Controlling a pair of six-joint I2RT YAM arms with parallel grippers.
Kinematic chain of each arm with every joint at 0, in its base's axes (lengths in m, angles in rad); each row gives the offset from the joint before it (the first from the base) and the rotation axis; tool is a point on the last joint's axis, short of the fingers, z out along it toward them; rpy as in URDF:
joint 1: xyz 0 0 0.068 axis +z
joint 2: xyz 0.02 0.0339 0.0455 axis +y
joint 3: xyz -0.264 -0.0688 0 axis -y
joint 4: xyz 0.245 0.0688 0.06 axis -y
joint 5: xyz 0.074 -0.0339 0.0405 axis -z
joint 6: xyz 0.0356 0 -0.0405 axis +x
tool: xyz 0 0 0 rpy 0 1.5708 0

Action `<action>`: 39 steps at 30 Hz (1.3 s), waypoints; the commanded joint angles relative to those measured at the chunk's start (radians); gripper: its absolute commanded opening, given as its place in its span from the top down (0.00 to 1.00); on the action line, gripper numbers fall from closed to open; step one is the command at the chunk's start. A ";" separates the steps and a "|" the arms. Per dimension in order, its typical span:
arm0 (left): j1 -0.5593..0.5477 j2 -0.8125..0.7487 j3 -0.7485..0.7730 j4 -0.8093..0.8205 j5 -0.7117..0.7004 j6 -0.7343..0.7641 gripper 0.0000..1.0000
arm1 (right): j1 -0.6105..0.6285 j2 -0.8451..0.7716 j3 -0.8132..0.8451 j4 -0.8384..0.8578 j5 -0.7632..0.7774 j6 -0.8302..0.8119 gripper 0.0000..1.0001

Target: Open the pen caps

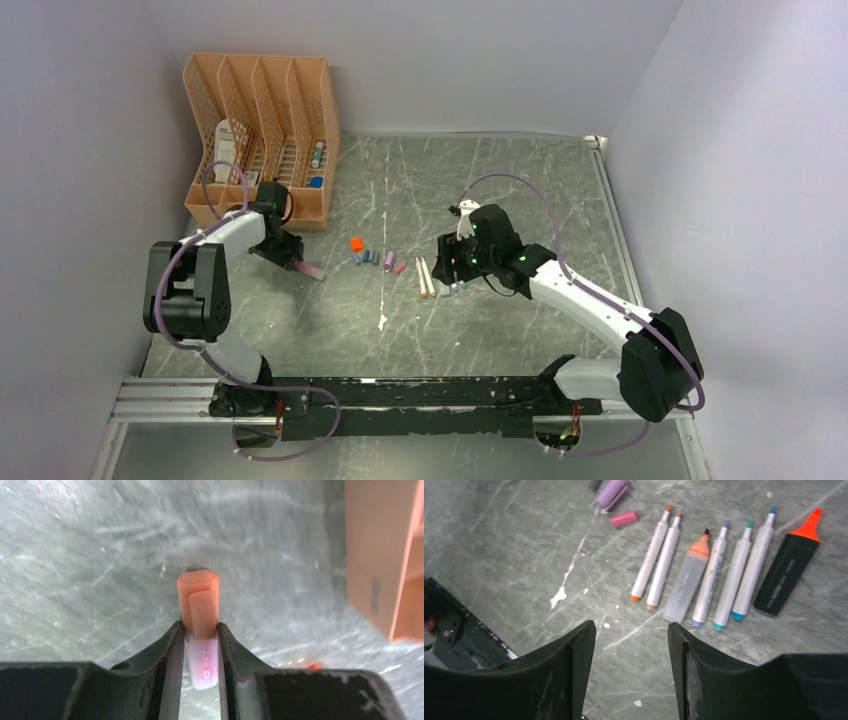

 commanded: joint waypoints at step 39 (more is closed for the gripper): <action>-0.624 -0.147 0.359 0.030 0.303 0.218 0.63 | 0.065 0.100 0.053 0.401 -0.162 0.283 0.44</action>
